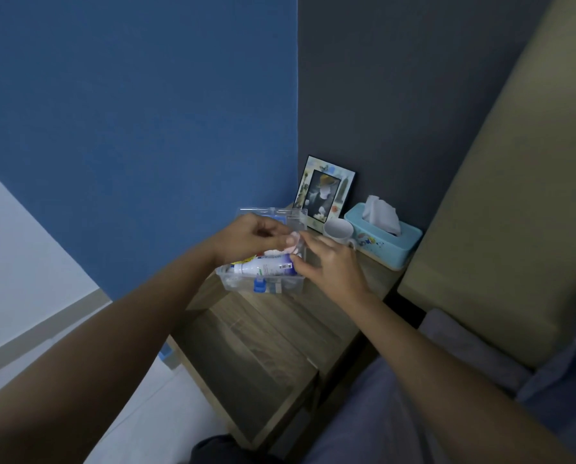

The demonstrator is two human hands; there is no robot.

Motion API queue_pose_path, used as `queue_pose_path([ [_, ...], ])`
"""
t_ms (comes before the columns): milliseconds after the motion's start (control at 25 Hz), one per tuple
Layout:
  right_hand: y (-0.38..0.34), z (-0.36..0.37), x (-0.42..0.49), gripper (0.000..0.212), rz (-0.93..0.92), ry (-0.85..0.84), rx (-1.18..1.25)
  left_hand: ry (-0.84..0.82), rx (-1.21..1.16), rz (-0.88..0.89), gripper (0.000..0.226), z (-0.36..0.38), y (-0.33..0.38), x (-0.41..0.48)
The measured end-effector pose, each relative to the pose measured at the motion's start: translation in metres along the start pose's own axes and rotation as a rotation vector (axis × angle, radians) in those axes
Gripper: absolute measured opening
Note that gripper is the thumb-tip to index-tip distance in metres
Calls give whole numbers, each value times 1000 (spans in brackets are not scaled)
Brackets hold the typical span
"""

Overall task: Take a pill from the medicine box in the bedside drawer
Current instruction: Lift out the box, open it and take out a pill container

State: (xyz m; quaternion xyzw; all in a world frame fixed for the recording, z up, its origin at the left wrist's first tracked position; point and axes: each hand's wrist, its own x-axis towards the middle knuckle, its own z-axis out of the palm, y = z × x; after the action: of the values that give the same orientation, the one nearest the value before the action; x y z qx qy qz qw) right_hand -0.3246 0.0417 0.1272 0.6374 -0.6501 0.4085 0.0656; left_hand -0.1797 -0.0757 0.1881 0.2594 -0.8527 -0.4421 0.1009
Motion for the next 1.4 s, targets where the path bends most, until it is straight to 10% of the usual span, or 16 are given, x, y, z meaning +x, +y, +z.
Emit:
queue_pose_path([
  [1400,3,17,-7,34,305,105,276,4,164,-41,26,0,3,13],
])
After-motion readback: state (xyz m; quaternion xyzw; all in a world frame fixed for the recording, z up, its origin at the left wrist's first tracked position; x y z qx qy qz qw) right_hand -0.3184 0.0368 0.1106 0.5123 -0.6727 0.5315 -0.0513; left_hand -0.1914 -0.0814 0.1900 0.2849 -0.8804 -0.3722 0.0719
